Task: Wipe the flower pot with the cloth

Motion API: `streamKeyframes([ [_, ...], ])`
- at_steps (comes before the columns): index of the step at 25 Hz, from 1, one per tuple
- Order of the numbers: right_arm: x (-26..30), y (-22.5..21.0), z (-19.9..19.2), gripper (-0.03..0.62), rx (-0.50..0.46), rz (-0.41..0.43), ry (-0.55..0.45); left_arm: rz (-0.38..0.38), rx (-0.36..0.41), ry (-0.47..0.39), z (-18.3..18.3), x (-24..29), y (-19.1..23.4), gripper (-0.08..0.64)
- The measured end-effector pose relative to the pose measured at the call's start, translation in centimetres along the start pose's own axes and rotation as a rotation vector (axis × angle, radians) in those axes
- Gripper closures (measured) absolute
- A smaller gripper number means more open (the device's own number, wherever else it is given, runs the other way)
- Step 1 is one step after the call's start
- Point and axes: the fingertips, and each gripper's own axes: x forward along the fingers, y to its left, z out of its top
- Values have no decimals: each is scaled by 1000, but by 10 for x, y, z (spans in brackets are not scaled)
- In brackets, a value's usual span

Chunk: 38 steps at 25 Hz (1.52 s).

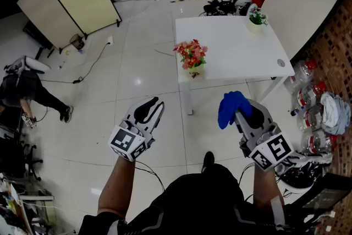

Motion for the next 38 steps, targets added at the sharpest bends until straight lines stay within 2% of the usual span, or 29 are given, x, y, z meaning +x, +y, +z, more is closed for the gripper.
streamKeyframes([
  [4, 35, -43, 3, 520, -40, 20, 2, -40, 30, 22, -19, 56, 32, 459],
  [5, 45, -55, 2, 522, -39, 17, 6, -42, 33, 34, -27, 72, 42, 426],
  [8, 75, -80, -12, 520, -1, 1, 28, -75, 67, 130, -64, 113, 73, 410],
  [9, 86, -82, -16, 521, 11, 0, 37, -101, 76, 160, -79, 125, 84, 390],
  [11, 110, -84, -27, 522, 20, -11, 65, -170, 75, 200, -110, 147, 107, 305],
  [13, 133, -92, -42, 521, 18, -51, 105, -240, 71, 223, -145, 173, 130, 186],
  [15, 154, -106, -62, 520, 33, -115, 135, -297, 76, 244, -183, 201, 152, 181],
  [18, 183, -115, -87, 521, 74, -209, 177, -388, 53, 261, -231, 236, 176, 135],
  [21, 208, -124, -110, 520, 82, -290, 221, -462, 38, 254, -264, 273, 196, 37],
  [23, 221, -132, -121, 520, 113, -349, 211, -507, 55, 249, -282, 297, 204, 25],
  [26, 223, -139, -139, 521, 131, -414, 229, -574, 69, 227, -302, 321, 203, 0],
  [30, 208, -152, -160, 522, 145, -474, 276, -597, 40, 205, -315, 344, 199, 0],
  [38, 200, -181, -170, 521, 156, -492, 289, -667, 124, 158, -306, 366, 182, 2],
])
